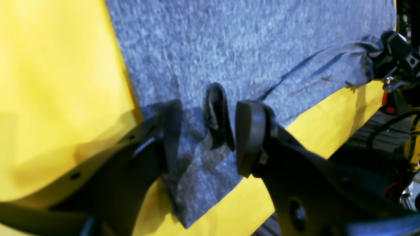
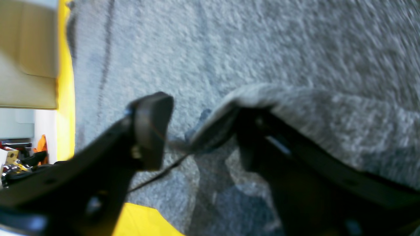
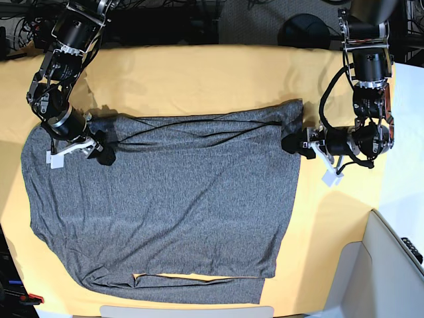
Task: Fold the T-shirt properly
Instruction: 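Grasp the collar edge with both grippers and lift it, then pull the held collar edge apart and back to straighten the shirt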
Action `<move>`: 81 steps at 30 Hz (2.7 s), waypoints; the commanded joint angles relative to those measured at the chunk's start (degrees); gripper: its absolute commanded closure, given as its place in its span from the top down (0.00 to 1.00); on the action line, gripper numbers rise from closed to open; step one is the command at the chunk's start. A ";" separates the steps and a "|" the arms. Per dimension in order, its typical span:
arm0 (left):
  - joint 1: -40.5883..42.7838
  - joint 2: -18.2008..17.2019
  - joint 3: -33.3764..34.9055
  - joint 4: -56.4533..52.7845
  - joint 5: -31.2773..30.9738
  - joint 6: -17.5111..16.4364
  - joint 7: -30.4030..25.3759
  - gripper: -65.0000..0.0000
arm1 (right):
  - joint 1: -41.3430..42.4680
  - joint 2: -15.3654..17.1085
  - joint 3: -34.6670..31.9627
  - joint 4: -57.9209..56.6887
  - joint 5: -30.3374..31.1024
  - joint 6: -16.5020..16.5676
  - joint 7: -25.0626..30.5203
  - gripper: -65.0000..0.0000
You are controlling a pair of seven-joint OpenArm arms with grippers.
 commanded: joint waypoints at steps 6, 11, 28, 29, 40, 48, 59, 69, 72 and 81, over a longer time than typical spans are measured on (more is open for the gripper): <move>0.18 -4.04 -1.19 1.70 -1.30 -0.17 0.32 0.41 | -0.56 1.08 1.26 0.72 8.48 -0.17 0.25 0.74; 4.40 -7.21 -1.28 10.58 -1.21 -0.17 0.32 0.41 | -4.08 3.98 8.03 0.90 13.84 -0.17 0.16 0.74; 14.86 -8.44 -2.77 24.82 -0.95 0.00 0.32 0.41 | -11.99 4.42 23.59 6.35 15.16 -0.17 0.43 0.74; 15.04 -8.44 -2.77 24.82 -1.12 0.00 0.32 0.41 | -11.72 4.51 23.94 5.12 14.37 -0.17 0.43 0.74; 16.01 -8.44 -2.77 24.82 -1.12 0.00 0.32 0.41 | -5.48 2.13 24.55 -5.26 6.54 -0.26 0.52 0.74; 16.01 -8.44 -2.86 24.64 -0.86 0.18 0.32 0.41 | -3.64 -0.77 21.48 -5.17 5.22 -0.26 0.43 0.74; 15.57 -8.44 -11.92 18.14 -0.68 0.18 0.32 0.41 | -4.08 -0.86 15.94 -2.18 5.22 -0.26 0.34 0.59; 12.67 -6.06 -11.65 1.44 -1.21 -0.09 0.32 0.41 | -3.90 -0.77 12.42 -2.79 5.14 -0.26 0.43 0.00; 12.58 -3.52 -11.56 1.35 -1.21 -0.09 0.32 0.41 | -3.99 -0.77 12.42 -2.79 5.14 -0.26 0.43 0.00; 11.96 1.23 -11.56 1.52 -1.12 0.27 0.32 0.41 | -4.08 -0.86 12.42 -2.79 5.14 -0.26 0.43 0.00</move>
